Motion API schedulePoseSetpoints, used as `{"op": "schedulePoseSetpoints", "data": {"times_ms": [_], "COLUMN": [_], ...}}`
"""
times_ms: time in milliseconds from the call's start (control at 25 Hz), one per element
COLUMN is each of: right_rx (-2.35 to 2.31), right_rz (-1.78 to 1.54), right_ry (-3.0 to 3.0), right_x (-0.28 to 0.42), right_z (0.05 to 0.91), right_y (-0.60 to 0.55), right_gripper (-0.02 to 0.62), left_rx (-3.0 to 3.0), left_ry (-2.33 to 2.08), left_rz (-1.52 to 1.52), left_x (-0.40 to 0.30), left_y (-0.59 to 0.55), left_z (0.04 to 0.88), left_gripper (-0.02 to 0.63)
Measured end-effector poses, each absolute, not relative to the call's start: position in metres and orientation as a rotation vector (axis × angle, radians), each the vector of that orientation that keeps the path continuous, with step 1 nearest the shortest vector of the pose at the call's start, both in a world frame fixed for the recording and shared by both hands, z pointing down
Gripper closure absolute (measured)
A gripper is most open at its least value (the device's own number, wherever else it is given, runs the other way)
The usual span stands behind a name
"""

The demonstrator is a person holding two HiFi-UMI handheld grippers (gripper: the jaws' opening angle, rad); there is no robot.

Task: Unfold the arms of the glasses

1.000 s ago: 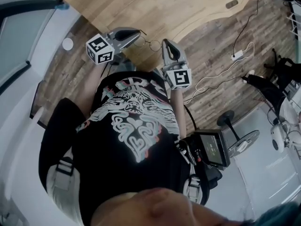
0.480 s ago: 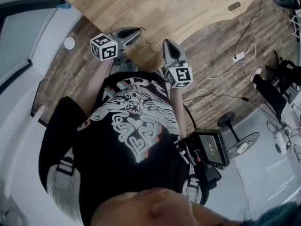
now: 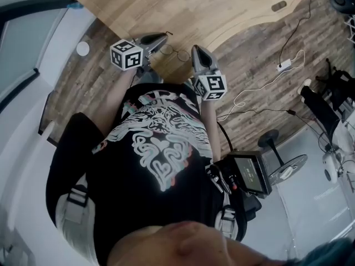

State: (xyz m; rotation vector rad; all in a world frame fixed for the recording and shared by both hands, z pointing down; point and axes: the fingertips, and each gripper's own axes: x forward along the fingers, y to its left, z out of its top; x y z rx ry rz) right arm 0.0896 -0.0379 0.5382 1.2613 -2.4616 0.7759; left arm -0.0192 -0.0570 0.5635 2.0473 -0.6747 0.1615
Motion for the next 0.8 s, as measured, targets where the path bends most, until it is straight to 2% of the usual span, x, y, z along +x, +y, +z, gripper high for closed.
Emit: {"op": "schedulePoseSetpoints", "data": {"times_ms": [480,800], "right_rx": [1.306,1.278], "right_rz": [0.930,0.915], "right_ry": [-2.345,-2.338], "right_x": [0.098,0.103], "right_z": [0.557,0.563], "right_y": [-0.044,-0.053], "right_gripper": [0.595,0.595], "left_rx": [1.963,1.953], "left_ry": [-0.666,-0.672], "left_rz": [0.198,0.219], "left_x": [-0.014,-0.008], "left_y": [-0.058,-0.068], "left_z": [0.579,0.584], "left_gripper": [0.594,0.594]}}
